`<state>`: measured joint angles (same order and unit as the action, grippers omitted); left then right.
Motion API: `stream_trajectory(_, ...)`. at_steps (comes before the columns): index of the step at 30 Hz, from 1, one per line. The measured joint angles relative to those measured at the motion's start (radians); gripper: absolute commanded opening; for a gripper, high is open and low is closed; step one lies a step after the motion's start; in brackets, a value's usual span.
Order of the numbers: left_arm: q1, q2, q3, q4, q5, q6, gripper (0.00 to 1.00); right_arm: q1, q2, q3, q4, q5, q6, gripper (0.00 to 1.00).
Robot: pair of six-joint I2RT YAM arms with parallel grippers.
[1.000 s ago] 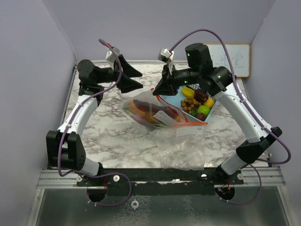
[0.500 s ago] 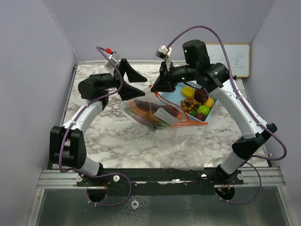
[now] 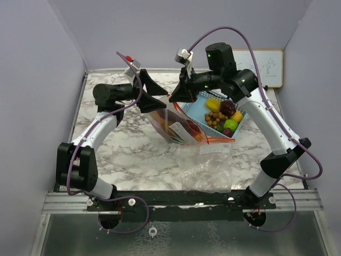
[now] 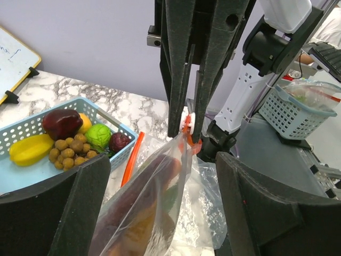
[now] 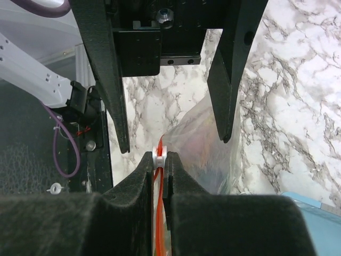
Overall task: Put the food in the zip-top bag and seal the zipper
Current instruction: Zip the zipper food storage bag at the center of the board.
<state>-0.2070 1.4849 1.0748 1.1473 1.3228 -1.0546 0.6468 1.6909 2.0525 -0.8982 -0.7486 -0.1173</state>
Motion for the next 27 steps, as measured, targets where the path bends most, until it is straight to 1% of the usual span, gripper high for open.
stream_trajectory(2, -0.002, 0.003, 0.001, -0.009, 0.000, 0.006, 0.65, 0.000, 0.000, 0.000, 0.000, -0.005, 0.000, 0.02)
stream_trajectory(3, -0.003, 0.005, 0.003, -0.012, 0.000, 0.009, 0.54, 0.000, 0.000, 0.000, 0.000, -0.006, 0.000, 0.02)
stream_trajectory(7, -0.010, 0.019, 0.014, -0.031, 0.000, 0.024, 0.18, 0.000, 0.000, 0.000, 0.000, -0.009, 0.001, 0.02)
stream_trajectory(8, -0.012, 0.020, 0.016, -0.042, 0.000, 0.029, 0.08, 0.000, 0.000, 0.000, 0.000, -0.009, 0.001, 0.02)
stream_trajectory(9, -0.014, 0.021, 0.018, -0.048, 0.000, 0.034, 0.00, 0.000, 0.000, 0.000, 0.000, -0.008, 0.003, 0.02)
stream_trajectory(14, -0.021, 0.021, 0.035, -0.069, 0.001, 0.049, 0.00, -0.001, 0.001, 0.000, 0.000, -0.008, 0.007, 0.02)
stream_trajectory(17, -0.021, 0.025, 0.048, -0.090, 0.004, 0.059, 0.00, -0.001, 0.001, 0.000, 0.001, 0.008, 0.007, 0.05)
stream_trajectory(18, -0.021, 0.026, 0.055, -0.108, 0.004, 0.067, 0.00, -0.001, 0.001, 0.000, 0.001, 0.016, 0.006, 0.07)
stream_trajectory(23, -0.013, 0.026, 0.068, -0.180, 0.001, 0.102, 0.00, -0.001, 0.000, 0.000, 0.006, 0.075, -0.001, 0.26)
stream_trajectory(27, 0.002, 0.026, 0.068, -0.214, -0.008, 0.108, 0.00, -0.001, -0.002, -0.005, 0.016, 0.099, -0.011, 0.35)
